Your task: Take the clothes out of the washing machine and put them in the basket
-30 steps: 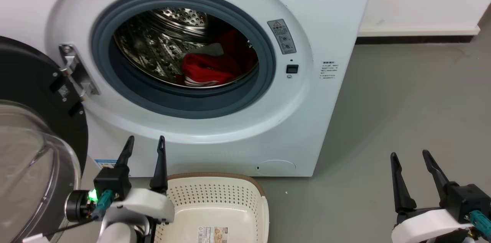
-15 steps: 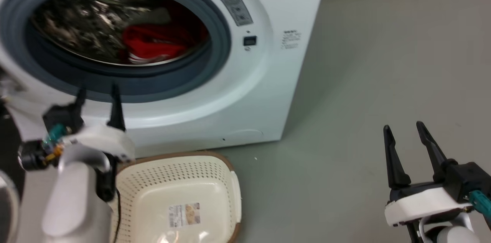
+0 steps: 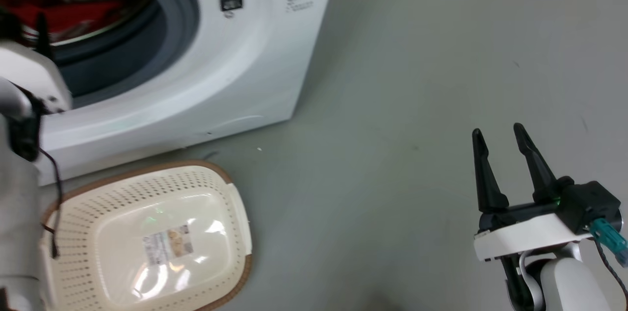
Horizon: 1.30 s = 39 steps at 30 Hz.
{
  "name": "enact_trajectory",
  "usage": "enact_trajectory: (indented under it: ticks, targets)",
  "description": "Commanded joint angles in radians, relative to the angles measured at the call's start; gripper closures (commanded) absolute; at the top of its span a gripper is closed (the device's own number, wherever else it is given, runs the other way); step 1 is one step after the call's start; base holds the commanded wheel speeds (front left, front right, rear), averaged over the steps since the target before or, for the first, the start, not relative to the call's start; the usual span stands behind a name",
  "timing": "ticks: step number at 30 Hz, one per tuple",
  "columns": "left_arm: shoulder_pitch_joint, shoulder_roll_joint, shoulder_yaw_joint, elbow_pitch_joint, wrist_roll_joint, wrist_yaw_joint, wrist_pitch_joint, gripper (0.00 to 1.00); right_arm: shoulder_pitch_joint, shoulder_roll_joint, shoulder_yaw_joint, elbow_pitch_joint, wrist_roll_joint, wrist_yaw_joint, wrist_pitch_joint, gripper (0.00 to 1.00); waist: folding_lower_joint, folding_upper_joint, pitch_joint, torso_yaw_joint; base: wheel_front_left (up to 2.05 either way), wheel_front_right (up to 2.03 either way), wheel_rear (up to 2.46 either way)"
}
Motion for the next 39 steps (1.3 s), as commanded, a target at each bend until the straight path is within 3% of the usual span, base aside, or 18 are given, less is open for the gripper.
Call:
enact_trajectory:
  ticks: [1,14,23,29,30,31,35,39]
  targets:
    - [-0.028,0.023,0.001,0.009,0.009,0.0,0.014,0.0,-0.025,0.002,0.007,0.007,0.006,-0.001,-0.007,0.0,-0.0002,0.0,0.068,-0.065,0.0,0.0,0.0]
    - [-0.281,0.217,-0.044,0.056,0.057,-0.019,0.271,0.0,-0.084,0.002,0.063,0.06,0.072,-0.001,-0.027,0.0,-0.0002,0.0,0.22,-0.172,0.0,0.0,0.0]
    - [-0.406,0.29,-0.084,0.047,0.064,-0.034,0.527,0.0,-0.11,0.001,0.093,0.037,0.089,-0.001,-0.027,0.0,-0.0002,0.0,0.292,-0.198,0.0,0.0,0.0]
    - [-0.428,0.307,-0.08,0.026,0.051,-0.021,0.638,0.0,-0.107,0.001,0.093,0.037,0.097,-0.001,-0.027,0.0,-0.0002,0.0,0.304,-0.207,0.0,0.0,0.0]
    - [-0.429,0.308,-0.08,0.021,0.051,-0.018,0.647,0.23,-0.108,0.001,0.092,0.038,0.1,-0.001,-0.027,0.0,-0.0002,0.0,0.304,-0.207,0.0,0.0,0.0]
    - [-0.427,0.309,-0.079,0.019,0.049,-0.013,0.656,0.98,-0.11,0.001,0.092,0.039,0.1,-0.001,-0.027,0.0,-0.0002,0.0,0.304,-0.208,0.0,0.0,0.0]
    - [-0.405,0.315,-0.07,-0.003,0.043,0.009,0.643,1.0,-0.121,0.001,0.09,0.033,0.1,-0.001,-0.027,0.0,-0.0002,0.0,0.298,-0.211,0.0,0.0,0.0]
    - [-0.37,0.312,-0.06,-0.013,0.031,0.018,0.556,1.0,-0.12,0.002,0.083,0.038,0.096,-0.001,-0.027,0.0,-0.0002,0.0,0.276,-0.202,0.0,0.0,0.0]
